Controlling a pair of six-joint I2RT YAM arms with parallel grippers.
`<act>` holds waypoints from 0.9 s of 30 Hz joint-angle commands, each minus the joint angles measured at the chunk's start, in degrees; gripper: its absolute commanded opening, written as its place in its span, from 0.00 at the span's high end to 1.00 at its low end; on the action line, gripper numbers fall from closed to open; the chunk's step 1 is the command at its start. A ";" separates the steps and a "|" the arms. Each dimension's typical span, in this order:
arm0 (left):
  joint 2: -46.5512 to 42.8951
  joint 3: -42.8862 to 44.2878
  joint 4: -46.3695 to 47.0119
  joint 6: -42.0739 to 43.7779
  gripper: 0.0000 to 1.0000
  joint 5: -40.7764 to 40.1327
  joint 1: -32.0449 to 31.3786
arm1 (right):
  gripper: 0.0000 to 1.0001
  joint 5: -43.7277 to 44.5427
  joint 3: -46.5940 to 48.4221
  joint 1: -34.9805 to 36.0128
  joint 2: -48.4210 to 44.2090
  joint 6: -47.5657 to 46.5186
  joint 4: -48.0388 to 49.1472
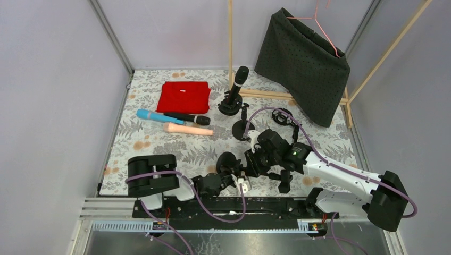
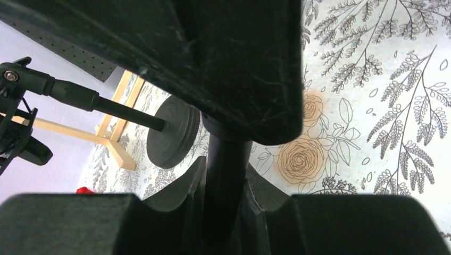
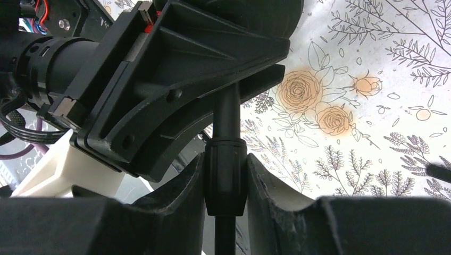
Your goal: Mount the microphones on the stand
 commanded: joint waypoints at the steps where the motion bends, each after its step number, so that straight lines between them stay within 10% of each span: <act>1: 2.97 0.71 6.55 -5.61 0.88 1.01 0.22 | 1.00 -2.96 2.13 0.91 -0.28 0.46 1.34; 7: 4.54 0.43 8.84 -5.87 1.00 0.46 0.22 | 0.96 -0.38 2.46 0.92 -1.46 0.75 0.53; 17: 4.60 -0.04 9.27 -4.24 1.00 0.51 0.22 | 0.42 14.31 6.80 0.88 -4.76 2.15 -2.27; 27: 4.67 0.37 7.62 -3.47 1.00 0.77 0.13 | 0.34 24.83 13.86 0.91 -6.27 1.59 -4.42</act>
